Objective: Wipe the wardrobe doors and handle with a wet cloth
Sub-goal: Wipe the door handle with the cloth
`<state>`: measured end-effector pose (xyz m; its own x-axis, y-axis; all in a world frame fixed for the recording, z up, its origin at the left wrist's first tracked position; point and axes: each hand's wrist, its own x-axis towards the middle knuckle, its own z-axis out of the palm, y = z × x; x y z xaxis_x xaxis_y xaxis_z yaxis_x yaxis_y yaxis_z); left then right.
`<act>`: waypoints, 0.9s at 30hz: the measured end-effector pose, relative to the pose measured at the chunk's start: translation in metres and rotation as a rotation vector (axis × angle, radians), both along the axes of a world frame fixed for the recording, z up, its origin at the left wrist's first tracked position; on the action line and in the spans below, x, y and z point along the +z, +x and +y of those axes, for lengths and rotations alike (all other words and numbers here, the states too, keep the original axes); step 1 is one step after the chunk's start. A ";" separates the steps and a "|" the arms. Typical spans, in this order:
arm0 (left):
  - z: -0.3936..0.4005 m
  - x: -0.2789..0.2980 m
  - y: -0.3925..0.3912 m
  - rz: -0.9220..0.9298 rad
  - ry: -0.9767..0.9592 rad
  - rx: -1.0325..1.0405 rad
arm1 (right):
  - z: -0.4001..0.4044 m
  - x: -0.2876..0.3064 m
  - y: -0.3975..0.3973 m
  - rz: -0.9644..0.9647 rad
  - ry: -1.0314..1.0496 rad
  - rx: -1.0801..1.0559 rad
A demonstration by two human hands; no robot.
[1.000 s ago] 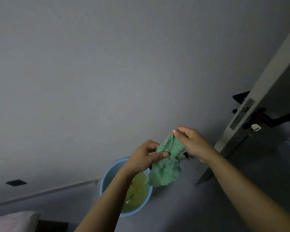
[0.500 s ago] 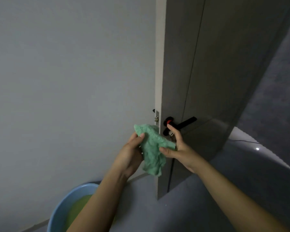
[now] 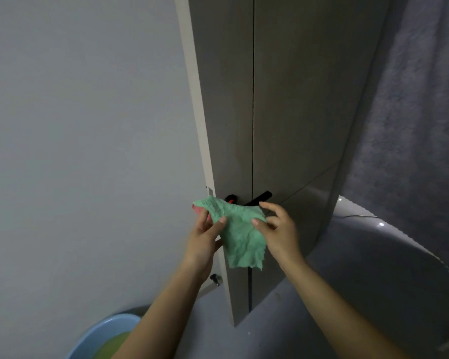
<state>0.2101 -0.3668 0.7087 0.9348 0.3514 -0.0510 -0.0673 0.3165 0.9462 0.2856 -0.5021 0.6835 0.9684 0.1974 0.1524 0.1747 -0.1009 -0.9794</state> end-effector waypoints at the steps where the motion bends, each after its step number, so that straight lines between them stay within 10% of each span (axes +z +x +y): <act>1: 0.004 0.000 0.000 0.013 0.052 0.033 | 0.001 0.002 0.003 -0.037 -0.005 -0.030; 18: 0.029 -0.010 0.018 0.147 0.859 0.326 | -0.020 0.002 0.055 -0.366 -0.454 0.060; 27: 0.005 -0.015 0.062 0.137 0.804 0.202 | -0.028 -0.031 0.087 -0.337 -0.531 -0.118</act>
<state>0.2720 -0.3622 0.6935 0.8537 0.4894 0.1779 0.0820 -0.4638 0.8821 0.3725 -0.5306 0.6524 0.9043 0.2249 0.3627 0.4223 -0.5949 -0.6839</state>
